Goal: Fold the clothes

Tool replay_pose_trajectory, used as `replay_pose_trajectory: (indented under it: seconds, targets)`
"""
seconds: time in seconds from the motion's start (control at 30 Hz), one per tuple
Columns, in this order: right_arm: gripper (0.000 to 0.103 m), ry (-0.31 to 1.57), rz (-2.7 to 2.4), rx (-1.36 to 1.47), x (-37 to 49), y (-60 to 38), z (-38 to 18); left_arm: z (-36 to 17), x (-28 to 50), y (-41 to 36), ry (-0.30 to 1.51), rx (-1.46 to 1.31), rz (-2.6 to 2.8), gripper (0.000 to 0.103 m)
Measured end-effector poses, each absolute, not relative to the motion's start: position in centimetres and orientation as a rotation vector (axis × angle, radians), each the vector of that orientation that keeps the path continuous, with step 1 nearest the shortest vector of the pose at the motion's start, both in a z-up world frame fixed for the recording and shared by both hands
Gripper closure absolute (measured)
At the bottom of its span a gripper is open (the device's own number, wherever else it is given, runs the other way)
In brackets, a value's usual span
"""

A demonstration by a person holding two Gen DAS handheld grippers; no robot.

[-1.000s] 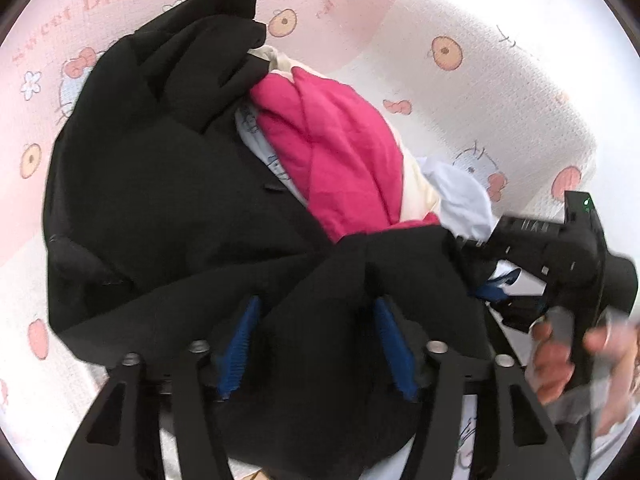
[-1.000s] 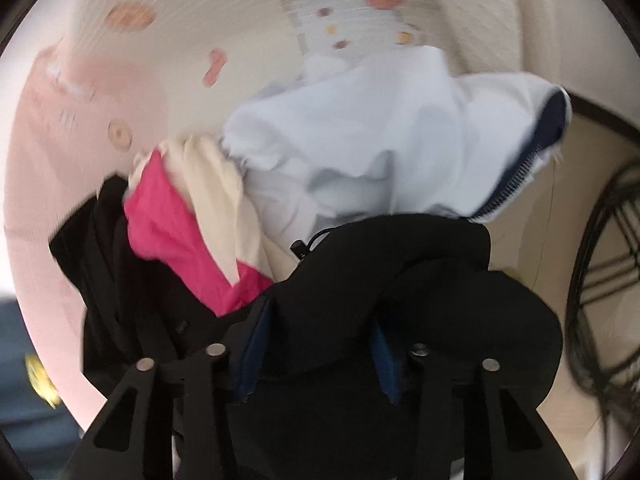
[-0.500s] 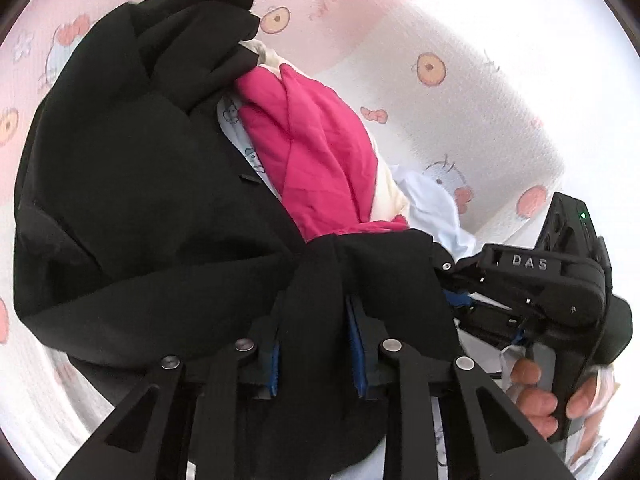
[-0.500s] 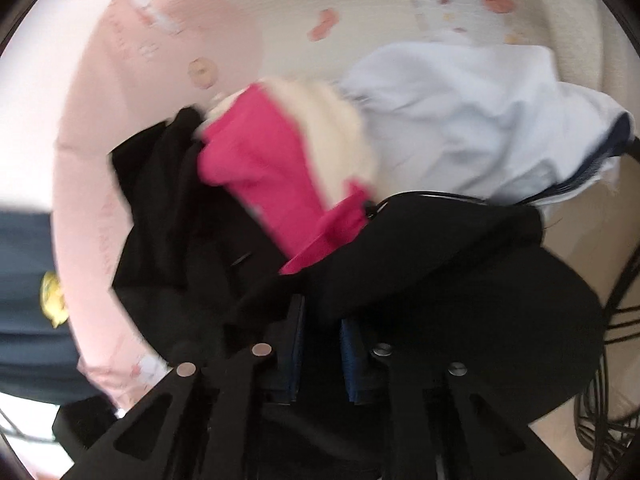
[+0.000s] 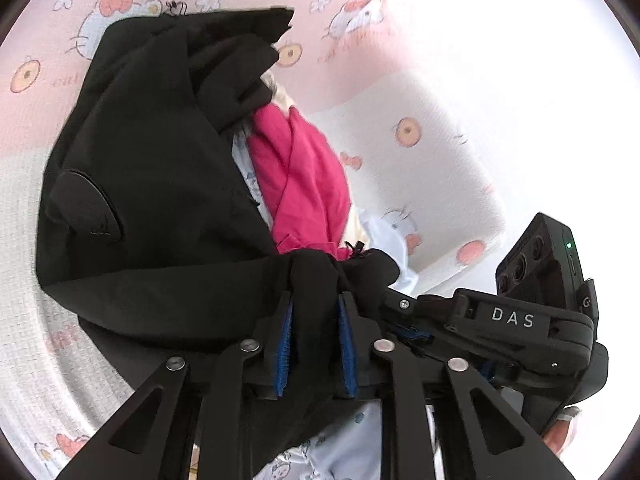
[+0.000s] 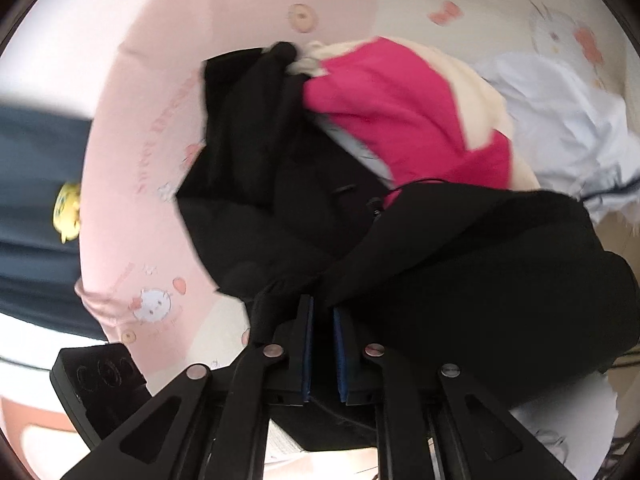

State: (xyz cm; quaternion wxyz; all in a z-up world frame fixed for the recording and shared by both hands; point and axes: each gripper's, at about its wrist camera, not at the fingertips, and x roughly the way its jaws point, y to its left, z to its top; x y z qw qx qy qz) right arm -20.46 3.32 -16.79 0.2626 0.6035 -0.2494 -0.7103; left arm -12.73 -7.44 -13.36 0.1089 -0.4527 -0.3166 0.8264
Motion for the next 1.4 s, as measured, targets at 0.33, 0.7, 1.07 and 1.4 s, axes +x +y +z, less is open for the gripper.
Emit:
replay_pose_trajectory:
  seconds: [0.33, 0.7, 1.07, 1.4]
  targets:
    - [0.094, -0.637, -1.884, 1.564, -18.1, -0.9, -13.6, -11.5, -9.0, -12.7, -1.149, -1.183, 2.406, 0.088]
    - [0.094, -0.56, -1.805, 1.43, -15.9, -7.3, -8.7, -5.8, -5.4, -18.2, -1.107, -1.071, 2.586, 0.088]
    - [0.094, -0.415, -1.665, 1.463, -14.7, -16.3, -9.3, -8.0, -3.6, -25.6, -1.297, -1.129, 2.654, 0.088]
    - [0.095, -0.287, -1.667, 1.609, -14.9, -20.6, -15.2, -14.5, -4.4, -27.4, -1.382, -1.355, 2.592, 0.088]
